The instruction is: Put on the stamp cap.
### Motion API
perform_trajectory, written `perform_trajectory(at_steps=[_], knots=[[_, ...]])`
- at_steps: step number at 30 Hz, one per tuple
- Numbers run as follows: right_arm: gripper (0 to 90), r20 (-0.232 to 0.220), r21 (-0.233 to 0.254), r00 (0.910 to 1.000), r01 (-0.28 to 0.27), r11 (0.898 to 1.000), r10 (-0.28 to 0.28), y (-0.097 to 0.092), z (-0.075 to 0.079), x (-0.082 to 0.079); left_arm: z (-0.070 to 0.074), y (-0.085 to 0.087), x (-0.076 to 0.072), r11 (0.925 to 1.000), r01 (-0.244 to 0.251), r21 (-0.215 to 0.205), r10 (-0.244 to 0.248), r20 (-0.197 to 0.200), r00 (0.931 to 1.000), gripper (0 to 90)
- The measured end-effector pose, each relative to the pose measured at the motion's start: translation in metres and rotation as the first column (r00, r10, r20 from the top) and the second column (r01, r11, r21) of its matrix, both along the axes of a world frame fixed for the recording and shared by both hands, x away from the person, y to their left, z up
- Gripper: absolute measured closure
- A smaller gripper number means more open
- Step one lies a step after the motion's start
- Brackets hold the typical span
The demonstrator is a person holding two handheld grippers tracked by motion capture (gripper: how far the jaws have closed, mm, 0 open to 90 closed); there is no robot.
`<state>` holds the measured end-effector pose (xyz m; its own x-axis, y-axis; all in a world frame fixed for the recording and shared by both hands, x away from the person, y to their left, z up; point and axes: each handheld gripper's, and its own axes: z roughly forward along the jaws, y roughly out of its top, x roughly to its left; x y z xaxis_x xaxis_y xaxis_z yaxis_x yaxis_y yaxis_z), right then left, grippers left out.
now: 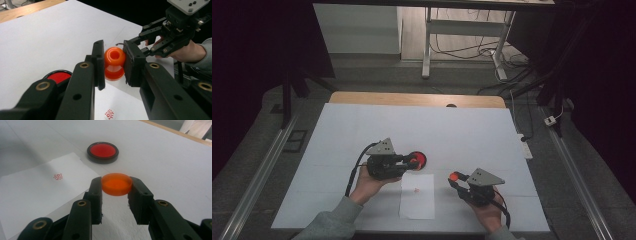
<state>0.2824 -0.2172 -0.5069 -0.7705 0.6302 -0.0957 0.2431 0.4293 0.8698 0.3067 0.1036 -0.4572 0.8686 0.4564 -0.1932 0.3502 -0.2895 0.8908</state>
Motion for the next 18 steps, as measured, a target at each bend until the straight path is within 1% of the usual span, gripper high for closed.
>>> perform_trajectory(at_steps=[3,5,7,10,18], knots=[[64.2,0.001,-0.001,1.0,-0.007,1.0,0.007,0.003,0.0,-0.001,-0.001,-0.001,0.0,1.0,-0.002,0.009,0.002,-0.001,1.0,72.5],[64.2,0.005,0.007,0.9999,-0.013,1.0,0.013,0.005,0.0,-0.002,-0.002,-0.001,0.001,0.9999,-0.002,0.01,0.002,-0.002,1.0,72.5],[64.3,0.004,0.001,0.9998,-0.019,1.0,0.019,0.007,0.0,-0.002,-0.003,-0.001,0.001,0.9999,-0.001,0.013,0.001,-0.007,1.0,72.5],[64.2,-0.008,0.018,0.9994,-0.034,0.999,0.034,0.012,0.0,-0.003,-0.006,-0.004,0.001,0.9998,0.004,0.02,-0.004,-0.011,0.9999,72.5],[64.2,-0.011,0.016,0.9975,-0.07,0.997,0.07,0.027,-0.002,-0.005,-0.011,-0.009,0.001,0.9992,0.017,0.037,-0.016,-0.021,0.9997,72.5]])
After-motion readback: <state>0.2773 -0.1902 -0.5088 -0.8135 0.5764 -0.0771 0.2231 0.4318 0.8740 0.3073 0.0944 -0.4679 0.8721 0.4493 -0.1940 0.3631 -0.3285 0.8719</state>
